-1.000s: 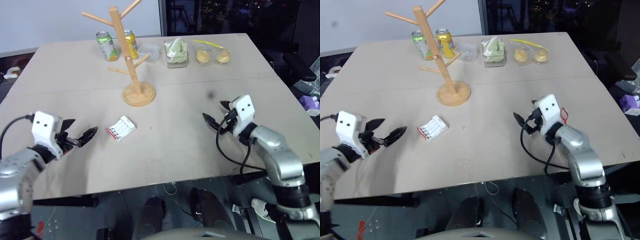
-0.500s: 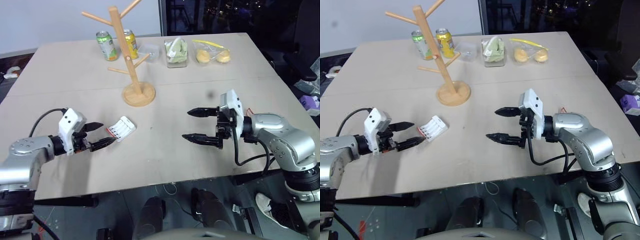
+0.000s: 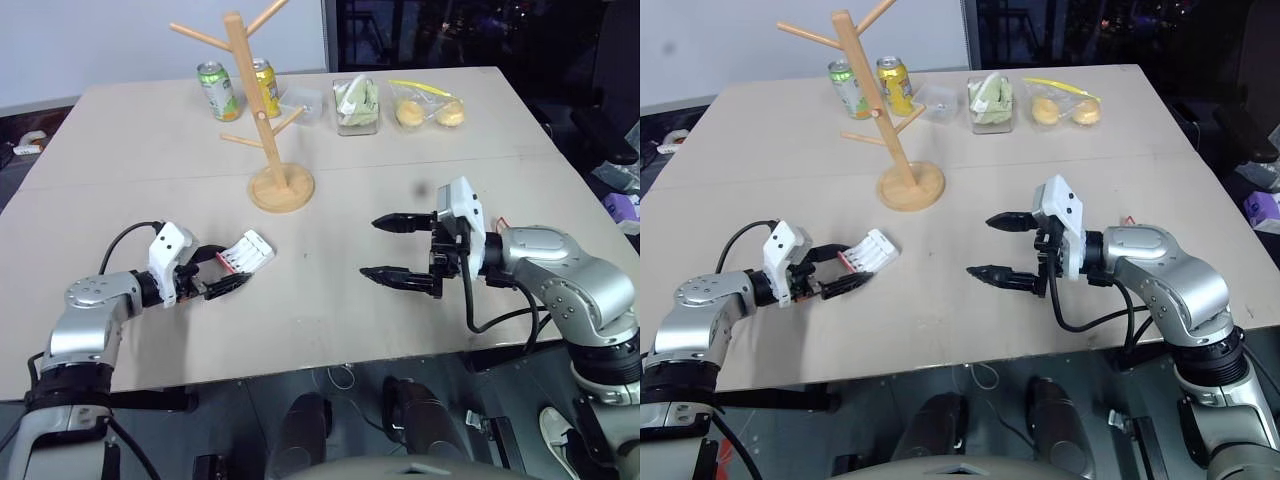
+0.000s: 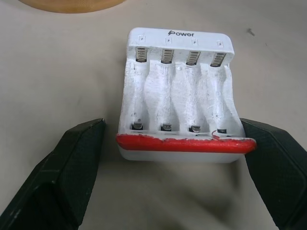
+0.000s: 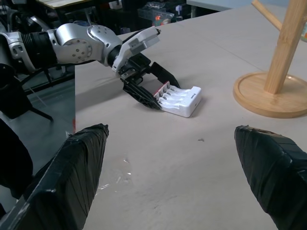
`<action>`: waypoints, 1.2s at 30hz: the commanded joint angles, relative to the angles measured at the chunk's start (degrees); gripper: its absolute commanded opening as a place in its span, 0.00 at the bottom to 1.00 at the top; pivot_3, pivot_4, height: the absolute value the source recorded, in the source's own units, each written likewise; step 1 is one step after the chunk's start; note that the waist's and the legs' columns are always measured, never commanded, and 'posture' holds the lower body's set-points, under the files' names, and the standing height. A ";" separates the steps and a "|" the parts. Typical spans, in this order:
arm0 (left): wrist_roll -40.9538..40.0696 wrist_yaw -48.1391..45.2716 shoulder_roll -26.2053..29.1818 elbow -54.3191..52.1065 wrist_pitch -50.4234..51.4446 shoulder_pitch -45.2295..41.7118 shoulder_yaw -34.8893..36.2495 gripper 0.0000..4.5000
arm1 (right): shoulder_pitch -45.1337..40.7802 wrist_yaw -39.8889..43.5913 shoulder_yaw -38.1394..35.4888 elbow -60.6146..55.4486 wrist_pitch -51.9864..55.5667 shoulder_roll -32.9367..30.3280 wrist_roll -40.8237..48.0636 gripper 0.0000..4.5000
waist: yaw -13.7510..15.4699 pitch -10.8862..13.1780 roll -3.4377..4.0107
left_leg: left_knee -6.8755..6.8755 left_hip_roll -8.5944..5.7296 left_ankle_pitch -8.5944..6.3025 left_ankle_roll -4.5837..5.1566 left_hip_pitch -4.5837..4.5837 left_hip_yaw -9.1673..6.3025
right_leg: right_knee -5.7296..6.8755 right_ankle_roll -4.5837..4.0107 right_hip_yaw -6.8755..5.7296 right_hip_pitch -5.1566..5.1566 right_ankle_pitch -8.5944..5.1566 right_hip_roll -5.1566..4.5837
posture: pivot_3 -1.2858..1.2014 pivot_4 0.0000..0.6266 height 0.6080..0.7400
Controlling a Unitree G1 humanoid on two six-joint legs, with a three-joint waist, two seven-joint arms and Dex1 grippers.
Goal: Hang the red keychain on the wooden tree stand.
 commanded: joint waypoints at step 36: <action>-0.15 41.89 7.12 43.91 -3.99 -22.34 22.69 1.00 | -0.35 -4.80 0.57 -1.36 -5.89 4.28 -2.75 1.00 | 0.84 -0.17 -0.49 | 0.04 -0.06 0.01 -0.02 -0.05 -0.14 | 0.03 0.18 -0.16 0.01 0.16 -0.07 | 0.52 0.24 1.00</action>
